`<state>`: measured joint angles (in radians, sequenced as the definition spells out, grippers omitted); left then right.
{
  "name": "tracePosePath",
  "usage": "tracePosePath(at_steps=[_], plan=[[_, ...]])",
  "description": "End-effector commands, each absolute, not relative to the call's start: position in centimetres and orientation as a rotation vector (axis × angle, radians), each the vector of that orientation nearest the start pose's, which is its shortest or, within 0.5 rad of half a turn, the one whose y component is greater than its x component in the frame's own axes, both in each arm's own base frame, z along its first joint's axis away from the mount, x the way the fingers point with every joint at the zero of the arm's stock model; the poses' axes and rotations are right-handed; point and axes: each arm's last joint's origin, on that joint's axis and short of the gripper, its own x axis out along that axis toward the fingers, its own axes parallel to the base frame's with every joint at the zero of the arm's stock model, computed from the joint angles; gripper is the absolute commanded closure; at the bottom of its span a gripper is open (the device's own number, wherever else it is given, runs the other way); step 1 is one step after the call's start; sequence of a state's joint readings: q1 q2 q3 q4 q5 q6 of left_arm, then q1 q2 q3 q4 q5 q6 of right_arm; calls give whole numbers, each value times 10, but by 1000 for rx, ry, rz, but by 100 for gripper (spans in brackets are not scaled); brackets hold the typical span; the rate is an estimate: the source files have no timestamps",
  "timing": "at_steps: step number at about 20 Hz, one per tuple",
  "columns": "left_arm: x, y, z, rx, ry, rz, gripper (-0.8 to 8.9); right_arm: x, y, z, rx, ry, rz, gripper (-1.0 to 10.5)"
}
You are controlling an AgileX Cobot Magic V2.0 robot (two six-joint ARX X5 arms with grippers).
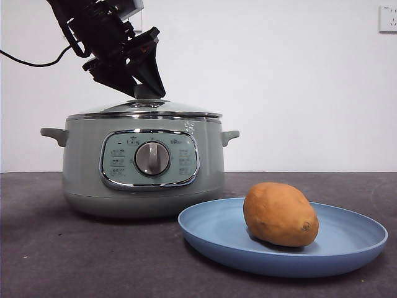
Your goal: Take the potato out from the steamer,put the potato on the plate,close the lid
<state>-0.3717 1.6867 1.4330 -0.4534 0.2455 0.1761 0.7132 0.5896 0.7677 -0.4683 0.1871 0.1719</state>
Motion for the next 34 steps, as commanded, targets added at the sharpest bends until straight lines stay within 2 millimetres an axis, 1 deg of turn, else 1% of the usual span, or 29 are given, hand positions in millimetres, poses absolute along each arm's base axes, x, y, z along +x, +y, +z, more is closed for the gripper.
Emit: tracePosePath(at_steps=[1,2,3,7,9,12,15,18,20,23,24,25,26,27,28,29,30,34], plan=[[348,-144,290,223,714,-650,453,96,76,326,32,309,495,348],[348,-144,290,222,714,-650,326,96,76,326,30,312,495,348],[347,-143,291,222,716,-650,301,96,76,326,30,312,495,348],[342,-141,301,221,693,-649,302,96,76,326,30,313,494,348],[335,-139,312,219,663,-648,302,96,76,326,30,313,495,348],[317,-132,337,217,609,-647,302,96,76,326,30,313,496,348],[288,-120,364,208,580,-644,302,96,76,325,31,315,503,348],[247,-104,387,190,614,-644,311,95,76,322,18,353,522,349],[219,-94,397,187,647,-656,312,93,77,318,23,409,573,352],[183,-81,406,173,699,-698,318,90,78,312,24,504,669,353],[172,-77,407,173,721,-697,360,88,78,310,25,533,707,358],[164,-73,407,173,745,-697,461,86,79,308,29,558,747,408],[157,-71,408,173,767,-698,589,85,79,307,32,580,782,498],[151,-69,408,168,784,-710,727,84,80,307,36,594,815,618],[147,-67,408,162,793,-725,840,83,80,307,41,602,841,762],[144,-67,408,155,798,-740,821,83,80,307,43,603,849,909],[143,-67,408,153,801,-745,822,83,80,307,42,604,849,959],[143,-67,407,153,808,-743,818,83,80,306,40,605,842,946]])
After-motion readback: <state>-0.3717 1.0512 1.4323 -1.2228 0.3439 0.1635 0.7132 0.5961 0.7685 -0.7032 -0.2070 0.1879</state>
